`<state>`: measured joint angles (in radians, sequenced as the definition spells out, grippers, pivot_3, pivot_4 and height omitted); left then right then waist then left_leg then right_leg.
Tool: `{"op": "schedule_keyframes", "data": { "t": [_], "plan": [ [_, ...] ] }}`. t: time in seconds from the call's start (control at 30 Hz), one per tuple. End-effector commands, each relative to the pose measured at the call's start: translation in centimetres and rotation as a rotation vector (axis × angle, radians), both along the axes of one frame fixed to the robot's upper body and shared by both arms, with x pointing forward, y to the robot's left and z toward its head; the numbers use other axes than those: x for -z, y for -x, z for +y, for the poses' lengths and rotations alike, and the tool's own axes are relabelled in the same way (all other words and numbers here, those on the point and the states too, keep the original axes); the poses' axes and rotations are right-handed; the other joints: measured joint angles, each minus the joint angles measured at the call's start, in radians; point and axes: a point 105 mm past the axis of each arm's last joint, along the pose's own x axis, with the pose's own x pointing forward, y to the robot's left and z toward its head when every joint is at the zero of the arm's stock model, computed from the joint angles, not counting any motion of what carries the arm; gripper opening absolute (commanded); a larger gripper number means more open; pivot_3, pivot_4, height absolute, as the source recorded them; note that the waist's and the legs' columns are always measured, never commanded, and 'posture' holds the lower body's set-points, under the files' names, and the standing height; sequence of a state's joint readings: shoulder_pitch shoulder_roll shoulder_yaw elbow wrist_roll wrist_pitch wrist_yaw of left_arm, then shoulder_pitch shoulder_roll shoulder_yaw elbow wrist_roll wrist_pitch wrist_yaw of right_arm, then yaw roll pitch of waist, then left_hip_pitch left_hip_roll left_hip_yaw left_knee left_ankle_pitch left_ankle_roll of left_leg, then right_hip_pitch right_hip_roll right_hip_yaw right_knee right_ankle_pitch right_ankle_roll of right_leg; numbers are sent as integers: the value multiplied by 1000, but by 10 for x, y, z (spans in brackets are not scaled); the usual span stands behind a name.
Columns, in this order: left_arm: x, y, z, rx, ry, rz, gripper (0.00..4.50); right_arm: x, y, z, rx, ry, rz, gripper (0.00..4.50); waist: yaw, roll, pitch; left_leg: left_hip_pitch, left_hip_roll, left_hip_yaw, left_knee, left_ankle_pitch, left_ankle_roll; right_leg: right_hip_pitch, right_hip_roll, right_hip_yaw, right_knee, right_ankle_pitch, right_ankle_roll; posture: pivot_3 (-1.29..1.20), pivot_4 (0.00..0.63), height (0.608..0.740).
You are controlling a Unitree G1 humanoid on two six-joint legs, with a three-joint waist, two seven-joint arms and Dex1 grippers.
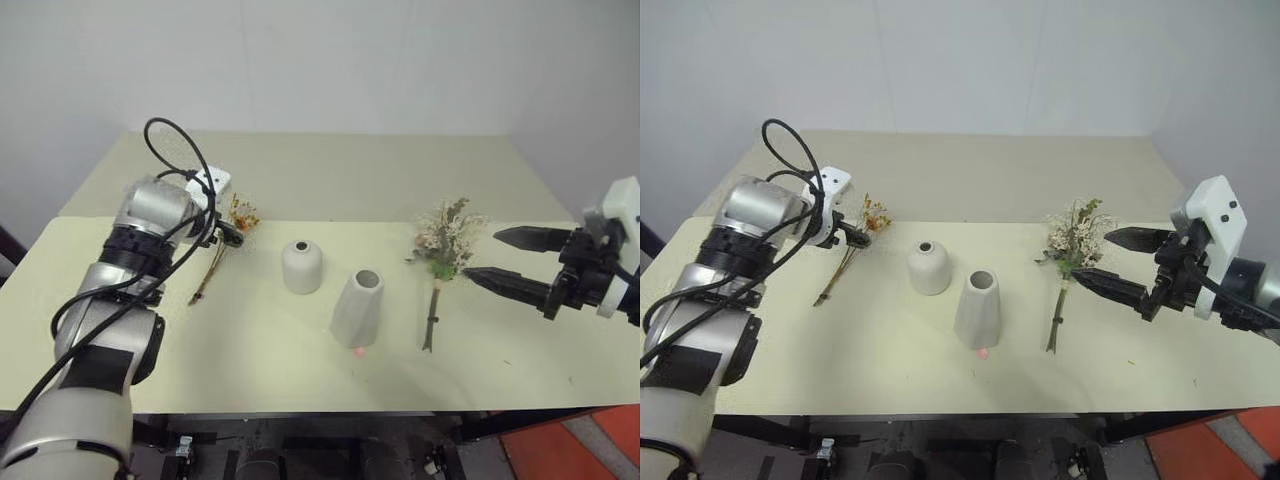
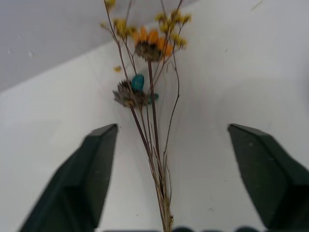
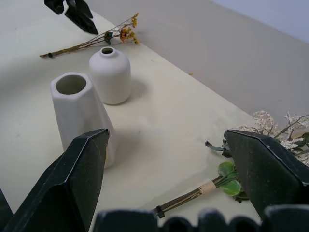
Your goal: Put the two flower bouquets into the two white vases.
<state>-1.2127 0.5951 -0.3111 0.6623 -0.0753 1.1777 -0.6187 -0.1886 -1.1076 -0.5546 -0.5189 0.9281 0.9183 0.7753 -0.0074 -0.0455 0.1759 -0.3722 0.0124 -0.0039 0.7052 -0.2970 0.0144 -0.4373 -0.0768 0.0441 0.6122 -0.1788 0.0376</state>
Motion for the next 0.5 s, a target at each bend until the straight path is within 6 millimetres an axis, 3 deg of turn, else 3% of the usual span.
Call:
{"op": "schedule_keyframes", "data": {
  "t": [0.03,0.43,0.5],
  "plan": [
    [-8,-5,1,-10,-30,-13,4454,-12,0,0,-14,18,-34,4500,-4,0,0,0,0,0,0,0,0,0,0,0,0,0,0,0,150,740],
    [34,-8,8,-69,-68,87,4454,-15,4,-2,-3,33,-37,4500,-4,0,0,-1,0,0,0,0,0,0,0,0,0,0,0,0,150,740],
    [39,-8,9,-69,-71,96,3839,-14,4,-2,0,34,-34,4500,-4,0,0,0,0,0,0,0,0,0,0,0,1,0,0,0,150,740]
  ]
}}
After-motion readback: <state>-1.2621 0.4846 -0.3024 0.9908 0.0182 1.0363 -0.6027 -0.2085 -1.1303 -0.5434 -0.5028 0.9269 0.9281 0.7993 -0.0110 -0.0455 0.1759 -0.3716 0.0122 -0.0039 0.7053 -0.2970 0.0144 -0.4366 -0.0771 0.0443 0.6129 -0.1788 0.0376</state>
